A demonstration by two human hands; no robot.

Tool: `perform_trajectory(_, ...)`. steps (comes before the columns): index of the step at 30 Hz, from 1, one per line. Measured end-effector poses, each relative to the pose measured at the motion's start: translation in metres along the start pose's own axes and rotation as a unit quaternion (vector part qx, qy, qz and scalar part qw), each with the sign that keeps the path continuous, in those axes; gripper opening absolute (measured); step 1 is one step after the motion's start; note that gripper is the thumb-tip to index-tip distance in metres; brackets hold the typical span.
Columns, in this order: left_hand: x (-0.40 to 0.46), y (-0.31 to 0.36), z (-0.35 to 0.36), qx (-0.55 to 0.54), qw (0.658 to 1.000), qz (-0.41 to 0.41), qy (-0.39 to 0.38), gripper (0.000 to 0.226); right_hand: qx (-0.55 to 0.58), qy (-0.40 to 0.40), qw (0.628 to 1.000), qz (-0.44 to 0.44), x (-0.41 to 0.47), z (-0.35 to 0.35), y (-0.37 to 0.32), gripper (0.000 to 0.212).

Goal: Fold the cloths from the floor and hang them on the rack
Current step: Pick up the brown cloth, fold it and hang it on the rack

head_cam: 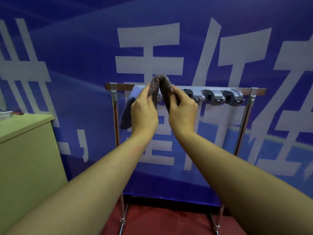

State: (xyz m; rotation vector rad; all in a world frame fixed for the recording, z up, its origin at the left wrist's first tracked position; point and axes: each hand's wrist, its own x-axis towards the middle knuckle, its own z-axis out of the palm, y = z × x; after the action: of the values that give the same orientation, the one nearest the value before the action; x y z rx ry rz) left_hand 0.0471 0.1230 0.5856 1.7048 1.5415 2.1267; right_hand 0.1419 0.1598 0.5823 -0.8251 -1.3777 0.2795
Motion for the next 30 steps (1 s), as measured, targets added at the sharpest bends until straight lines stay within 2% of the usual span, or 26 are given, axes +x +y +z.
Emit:
perform_trajectory(5,0.025,-0.04,0.018,0.051,0.999,-0.001,0.02,0.037,-0.041,-0.028,0.999,0.008,0.017,0.021,0.028,0.029)
perform_trajectory(9,0.017,-0.069,0.027,0.055,0.997,-0.057,-0.022,0.039,-0.051,-0.046,0.996,0.059,0.001,0.033,0.054,0.025)
perform_trajectory(16,-0.004,-0.086,0.029,0.064,0.992,-0.088,-0.065,0.036,-0.028,-0.072,0.993,0.089,-0.021,0.043,0.066,0.023)
perform_trajectory(21,-0.02,-0.096,0.025,0.089,0.985,-0.104,-0.106,0.034,-0.028,-0.105,0.99,0.094,-0.034,0.036,0.068,0.022)
perform_trajectory(30,-0.083,-0.11,-0.008,0.095,0.964,-0.176,-0.176,0.05,-0.071,-0.109,0.982,0.139,-0.085,-0.007,0.067,0.036)
